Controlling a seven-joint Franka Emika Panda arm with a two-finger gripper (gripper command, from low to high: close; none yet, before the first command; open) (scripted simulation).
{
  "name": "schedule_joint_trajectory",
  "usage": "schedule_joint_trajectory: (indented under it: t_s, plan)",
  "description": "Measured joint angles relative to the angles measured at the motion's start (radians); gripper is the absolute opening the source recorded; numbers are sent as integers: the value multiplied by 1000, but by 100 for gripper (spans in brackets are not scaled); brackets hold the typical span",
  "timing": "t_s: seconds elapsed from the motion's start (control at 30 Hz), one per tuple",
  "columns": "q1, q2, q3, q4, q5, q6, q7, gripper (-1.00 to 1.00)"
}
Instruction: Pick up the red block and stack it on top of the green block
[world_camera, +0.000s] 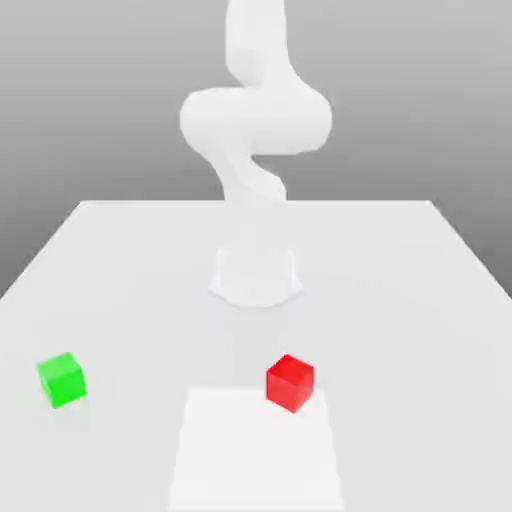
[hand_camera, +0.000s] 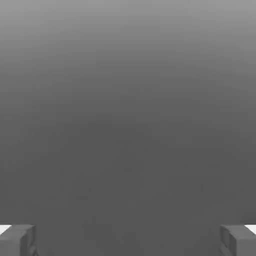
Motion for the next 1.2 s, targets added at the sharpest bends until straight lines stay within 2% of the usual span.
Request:
schedule_joint_trajectory:
  t_s: [0.53, 0.63, 0.77, 0.8, 1.03, 1.2]
  plan:
    - [208, 497, -112, -540, -48, 412, -574, 0]
    - [235, 697, -107, -578, -2, 566, -681, 0]
    - [190, 861, -41, -566, 73, 704, -747, 0]
    - [173, 895, -23, -562, 80, 732, -753, -100]
    - [167, 902, -16, -561, 78, 737, -752, -100]
    - [167, 746, -34, -583, 15, 604, -707, -100]
